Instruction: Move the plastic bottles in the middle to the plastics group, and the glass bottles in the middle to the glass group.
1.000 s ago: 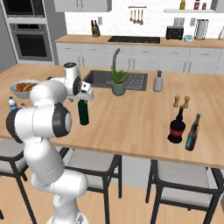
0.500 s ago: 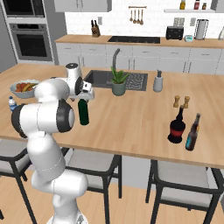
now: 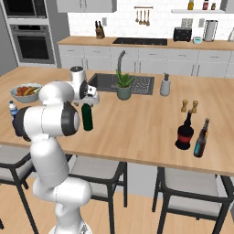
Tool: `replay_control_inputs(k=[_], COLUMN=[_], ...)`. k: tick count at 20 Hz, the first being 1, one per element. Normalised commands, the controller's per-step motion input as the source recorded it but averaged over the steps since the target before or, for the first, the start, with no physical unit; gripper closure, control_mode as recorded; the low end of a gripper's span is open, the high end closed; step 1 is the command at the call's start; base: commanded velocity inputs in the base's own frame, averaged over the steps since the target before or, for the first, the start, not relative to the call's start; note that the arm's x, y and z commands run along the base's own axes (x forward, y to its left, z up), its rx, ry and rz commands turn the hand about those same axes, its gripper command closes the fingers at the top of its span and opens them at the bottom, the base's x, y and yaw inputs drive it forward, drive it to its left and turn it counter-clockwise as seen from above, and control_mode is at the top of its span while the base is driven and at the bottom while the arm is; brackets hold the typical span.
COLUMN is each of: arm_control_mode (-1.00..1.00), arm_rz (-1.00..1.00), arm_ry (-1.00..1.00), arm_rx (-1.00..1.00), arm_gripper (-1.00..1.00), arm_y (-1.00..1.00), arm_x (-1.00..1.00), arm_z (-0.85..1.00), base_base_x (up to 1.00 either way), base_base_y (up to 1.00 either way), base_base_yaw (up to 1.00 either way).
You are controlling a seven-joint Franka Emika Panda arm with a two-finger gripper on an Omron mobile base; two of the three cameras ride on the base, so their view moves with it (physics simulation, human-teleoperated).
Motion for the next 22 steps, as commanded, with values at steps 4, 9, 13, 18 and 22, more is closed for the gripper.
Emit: replay_control_inputs(k=[4, 9, 13, 18, 22], arm_control_mode=[-1.00, -1.00, -1.00, -1.00, -1.00], arm_rz=[0.01, 0.01, 0.01, 0.02, 0.03], arm_ry=[0.00, 0.00, 0.00, 0.00, 0.00], arm_rx=[0.00, 0.00, 0.00, 0.00, 0.00], arm_gripper=[-1.00, -1.00, -1.00, -1.00, -1.00], arm_y=[0.00, 0.00, 0.00, 0.00, 0.00], arm_x=[0.01, 0.17, 0.08, 0.04, 0.00], arm_z=[-0.04, 0.00, 0.00, -0.02, -0.19], base_base_x=[0.00, 0.00, 0.00, 0.00, 0.00], base_base_y=[0.00, 0.00, 0.00, 0.00, 0.00], base_base_yaw=[0.00, 0.00, 0.00, 0.00, 0.00])
